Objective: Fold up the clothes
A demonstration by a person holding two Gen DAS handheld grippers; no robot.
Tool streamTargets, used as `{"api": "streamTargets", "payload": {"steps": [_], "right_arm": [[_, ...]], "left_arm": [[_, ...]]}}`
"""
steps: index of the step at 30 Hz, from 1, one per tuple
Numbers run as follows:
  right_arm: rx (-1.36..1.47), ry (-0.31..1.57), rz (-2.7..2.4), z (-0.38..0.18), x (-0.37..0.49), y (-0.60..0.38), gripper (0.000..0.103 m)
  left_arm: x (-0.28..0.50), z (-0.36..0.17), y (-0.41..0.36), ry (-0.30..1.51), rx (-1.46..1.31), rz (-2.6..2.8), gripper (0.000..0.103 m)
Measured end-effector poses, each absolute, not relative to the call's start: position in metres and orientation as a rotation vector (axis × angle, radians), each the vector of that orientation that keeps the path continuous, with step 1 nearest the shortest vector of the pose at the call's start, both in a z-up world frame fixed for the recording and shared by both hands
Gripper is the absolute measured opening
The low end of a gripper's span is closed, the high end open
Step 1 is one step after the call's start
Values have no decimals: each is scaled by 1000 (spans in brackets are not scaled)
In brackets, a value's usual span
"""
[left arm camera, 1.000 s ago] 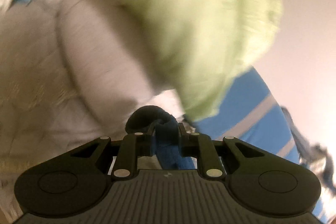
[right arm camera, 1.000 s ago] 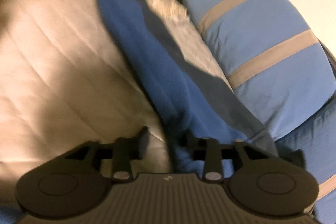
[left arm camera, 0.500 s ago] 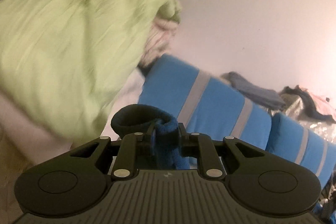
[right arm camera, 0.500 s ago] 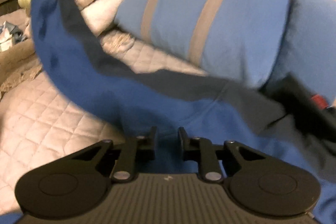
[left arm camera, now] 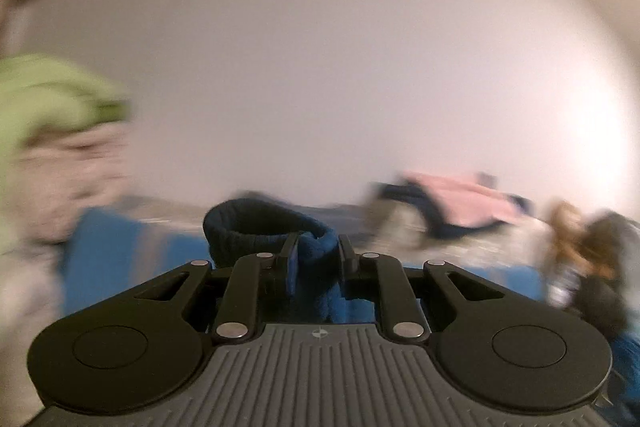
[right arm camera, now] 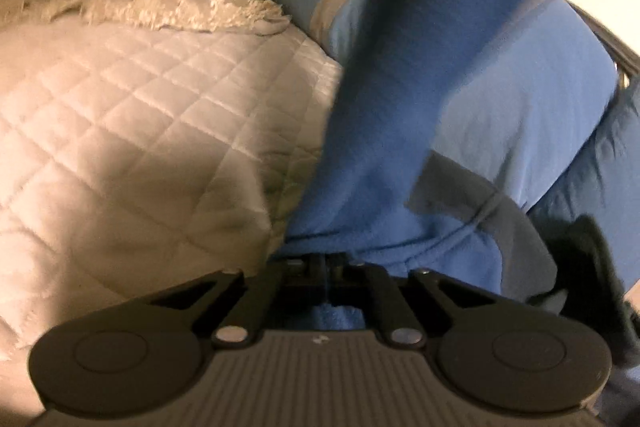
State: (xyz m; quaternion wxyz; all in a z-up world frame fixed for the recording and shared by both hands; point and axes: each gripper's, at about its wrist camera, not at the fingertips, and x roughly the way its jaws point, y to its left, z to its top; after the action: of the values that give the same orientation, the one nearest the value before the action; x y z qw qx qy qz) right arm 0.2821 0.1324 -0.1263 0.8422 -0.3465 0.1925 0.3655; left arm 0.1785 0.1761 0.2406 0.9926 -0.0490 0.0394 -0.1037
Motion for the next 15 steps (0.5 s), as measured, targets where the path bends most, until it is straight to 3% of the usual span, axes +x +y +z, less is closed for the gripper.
{"api": "streamTargets", "payload": {"steps": [2,3,5,7,10,15], "right_arm": [[-748,394,763,-125,281,132,8],[-755,388,749,-122,278,129,24],[-760,383,725,-113,272,120,39],[-719,417,721,-94,264,98,63],[-645,505,753,-68,247,50,74],[-538,654,782,-53,214,-41,80]], "left_arm": [[186,242,133,100,-57,-312,17],[189,242,112,110,-37,-361,17],[196,241,73,132,3,-447,16],[201,235,37,152,48,-516,16],[209,222,-9,176,109,-589,16],[227,180,-71,232,130,-660,16]]}}
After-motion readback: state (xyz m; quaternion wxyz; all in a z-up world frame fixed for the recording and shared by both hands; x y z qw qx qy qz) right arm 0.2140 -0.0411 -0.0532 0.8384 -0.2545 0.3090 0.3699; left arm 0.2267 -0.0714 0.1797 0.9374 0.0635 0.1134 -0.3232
